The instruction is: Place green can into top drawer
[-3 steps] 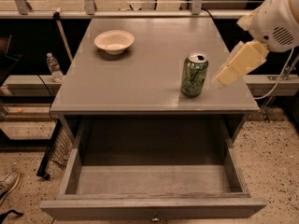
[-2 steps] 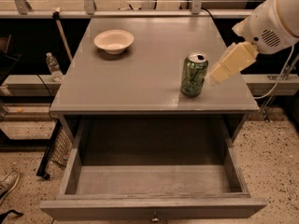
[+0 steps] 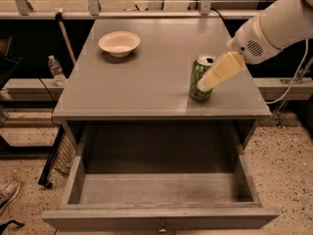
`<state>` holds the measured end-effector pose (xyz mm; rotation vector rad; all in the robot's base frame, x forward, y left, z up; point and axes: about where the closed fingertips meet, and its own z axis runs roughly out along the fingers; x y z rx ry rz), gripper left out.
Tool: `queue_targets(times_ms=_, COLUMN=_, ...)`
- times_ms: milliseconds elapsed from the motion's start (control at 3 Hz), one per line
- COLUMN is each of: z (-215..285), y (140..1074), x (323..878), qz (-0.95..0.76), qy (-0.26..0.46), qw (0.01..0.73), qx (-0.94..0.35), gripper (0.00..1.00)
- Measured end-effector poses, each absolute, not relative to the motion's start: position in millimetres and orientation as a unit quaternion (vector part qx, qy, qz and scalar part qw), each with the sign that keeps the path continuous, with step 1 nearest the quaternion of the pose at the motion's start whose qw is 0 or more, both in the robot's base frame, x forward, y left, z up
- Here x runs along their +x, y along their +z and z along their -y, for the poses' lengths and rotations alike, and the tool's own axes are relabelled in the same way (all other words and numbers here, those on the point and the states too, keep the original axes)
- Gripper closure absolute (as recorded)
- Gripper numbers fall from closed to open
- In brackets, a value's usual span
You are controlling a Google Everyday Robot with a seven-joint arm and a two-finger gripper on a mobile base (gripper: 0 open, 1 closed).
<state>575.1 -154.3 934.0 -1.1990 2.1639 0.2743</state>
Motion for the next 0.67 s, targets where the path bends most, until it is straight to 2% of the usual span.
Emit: queue_targets(times_ms=667, z=135.7, y=919.1, x=586.3, qz=-0.824, qy=0.118, qw=0.312, qx=-0.459, gripper=0.00)
